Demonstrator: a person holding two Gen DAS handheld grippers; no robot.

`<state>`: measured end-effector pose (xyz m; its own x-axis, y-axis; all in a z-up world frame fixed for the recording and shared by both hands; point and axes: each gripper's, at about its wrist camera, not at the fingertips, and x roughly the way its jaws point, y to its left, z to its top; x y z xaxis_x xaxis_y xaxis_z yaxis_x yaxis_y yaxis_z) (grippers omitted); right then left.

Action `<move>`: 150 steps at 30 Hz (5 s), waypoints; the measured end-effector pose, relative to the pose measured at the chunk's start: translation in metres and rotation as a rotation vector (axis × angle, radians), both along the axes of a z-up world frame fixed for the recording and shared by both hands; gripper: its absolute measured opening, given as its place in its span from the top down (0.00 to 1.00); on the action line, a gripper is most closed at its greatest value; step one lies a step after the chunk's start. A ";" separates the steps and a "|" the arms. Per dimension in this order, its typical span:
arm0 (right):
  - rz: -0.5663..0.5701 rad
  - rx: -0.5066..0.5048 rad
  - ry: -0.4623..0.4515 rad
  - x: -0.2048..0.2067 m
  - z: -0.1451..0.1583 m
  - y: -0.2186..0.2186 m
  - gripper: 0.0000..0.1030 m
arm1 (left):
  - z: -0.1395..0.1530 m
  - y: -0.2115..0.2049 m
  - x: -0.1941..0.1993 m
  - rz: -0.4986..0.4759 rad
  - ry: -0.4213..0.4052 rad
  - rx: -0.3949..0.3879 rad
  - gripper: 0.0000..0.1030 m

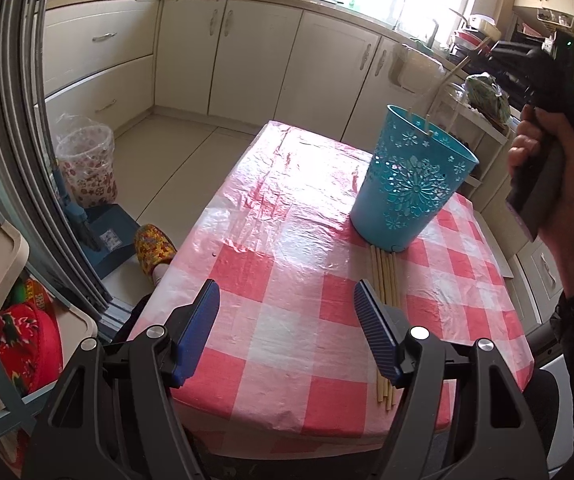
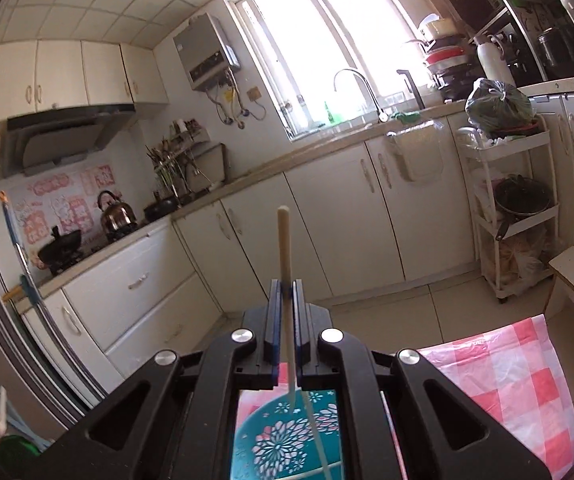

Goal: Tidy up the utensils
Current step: 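Raise the right gripper's stick over the teal cup and open to drop it, then withdraw both open grippers from the cup toward the loose wooden sticks, then close the right gripper on a loose wooden stick beside the bundle, then grasp a wooden stick with the left gripper while the right holds its stick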

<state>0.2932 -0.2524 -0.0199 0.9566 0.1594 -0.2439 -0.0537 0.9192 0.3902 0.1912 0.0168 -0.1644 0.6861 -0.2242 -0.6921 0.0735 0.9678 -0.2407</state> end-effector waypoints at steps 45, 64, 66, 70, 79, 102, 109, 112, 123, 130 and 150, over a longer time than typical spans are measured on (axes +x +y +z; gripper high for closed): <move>0.073 -0.106 0.530 -0.205 -0.163 0.053 0.48 | 0.065 0.052 -0.089 0.075 -0.125 -0.044 0.18; 0.048 -0.133 0.523 -0.192 -0.168 0.055 0.45 | 0.044 0.061 -0.082 0.100 -0.062 -0.031 0.17; 0.039 -0.129 0.533 -0.190 -0.171 0.052 0.45 | 0.041 0.060 -0.079 0.099 -0.052 -0.026 0.17; 0.020 -0.113 0.548 -0.186 -0.177 0.045 0.45 | 0.036 0.058 -0.074 0.099 -0.037 -0.016 0.17; 0.002 -0.119 0.539 -0.176 -0.177 0.034 0.45 | 0.021 0.051 -0.064 0.079 -0.001 -0.005 0.17; 0.020 -0.262 0.633 -0.094 -0.191 0.061 0.66 | 0.008 0.045 -0.059 0.063 0.032 0.001 0.17; 0.031 -0.317 0.621 -0.088 -0.191 0.068 0.66 | 0.005 0.040 -0.059 0.053 0.036 0.009 0.17; 0.033 -0.324 0.626 -0.086 -0.194 0.068 0.68 | 0.005 0.039 -0.058 0.052 0.036 0.013 0.17; 0.100 -0.361 0.642 -0.112 -0.192 0.040 0.93 | -0.004 0.013 -0.043 -0.050 0.058 0.050 0.17; 0.095 -0.326 0.634 -0.139 -0.191 0.021 0.94 | -0.022 -0.041 0.000 -0.158 0.087 0.095 0.18; 0.141 -0.332 0.615 -0.119 -0.193 0.025 0.90 | -0.064 -0.108 0.078 -0.221 0.148 0.178 0.18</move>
